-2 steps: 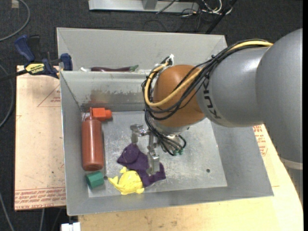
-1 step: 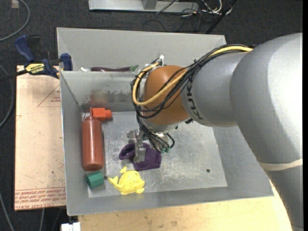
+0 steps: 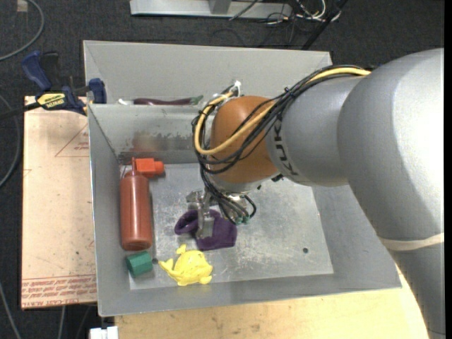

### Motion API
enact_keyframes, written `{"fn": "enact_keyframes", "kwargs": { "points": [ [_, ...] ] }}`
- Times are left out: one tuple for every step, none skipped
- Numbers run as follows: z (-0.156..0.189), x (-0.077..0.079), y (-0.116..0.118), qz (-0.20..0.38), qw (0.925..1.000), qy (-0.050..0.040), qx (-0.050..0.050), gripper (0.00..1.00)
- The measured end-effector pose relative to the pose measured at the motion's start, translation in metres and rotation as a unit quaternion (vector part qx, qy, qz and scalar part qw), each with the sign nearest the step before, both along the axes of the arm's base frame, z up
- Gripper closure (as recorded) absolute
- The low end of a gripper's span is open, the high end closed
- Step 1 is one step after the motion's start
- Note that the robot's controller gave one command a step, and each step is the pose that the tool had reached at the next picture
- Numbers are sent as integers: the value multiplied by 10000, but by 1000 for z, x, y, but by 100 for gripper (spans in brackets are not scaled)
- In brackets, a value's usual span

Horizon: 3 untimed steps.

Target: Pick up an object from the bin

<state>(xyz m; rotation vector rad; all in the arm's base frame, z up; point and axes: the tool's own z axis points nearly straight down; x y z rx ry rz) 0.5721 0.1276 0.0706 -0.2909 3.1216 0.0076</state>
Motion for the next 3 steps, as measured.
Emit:
{"fn": "enact_keyframes", "kwargs": {
  "points": [
    [121, 5, 0, 84, 10000, -17, 8, 100],
    [121, 5, 0, 83, 10000, -14, 8, 100],
    [245, 12, -4, 98, 9999, -40, 15, 100]
  ]
}}
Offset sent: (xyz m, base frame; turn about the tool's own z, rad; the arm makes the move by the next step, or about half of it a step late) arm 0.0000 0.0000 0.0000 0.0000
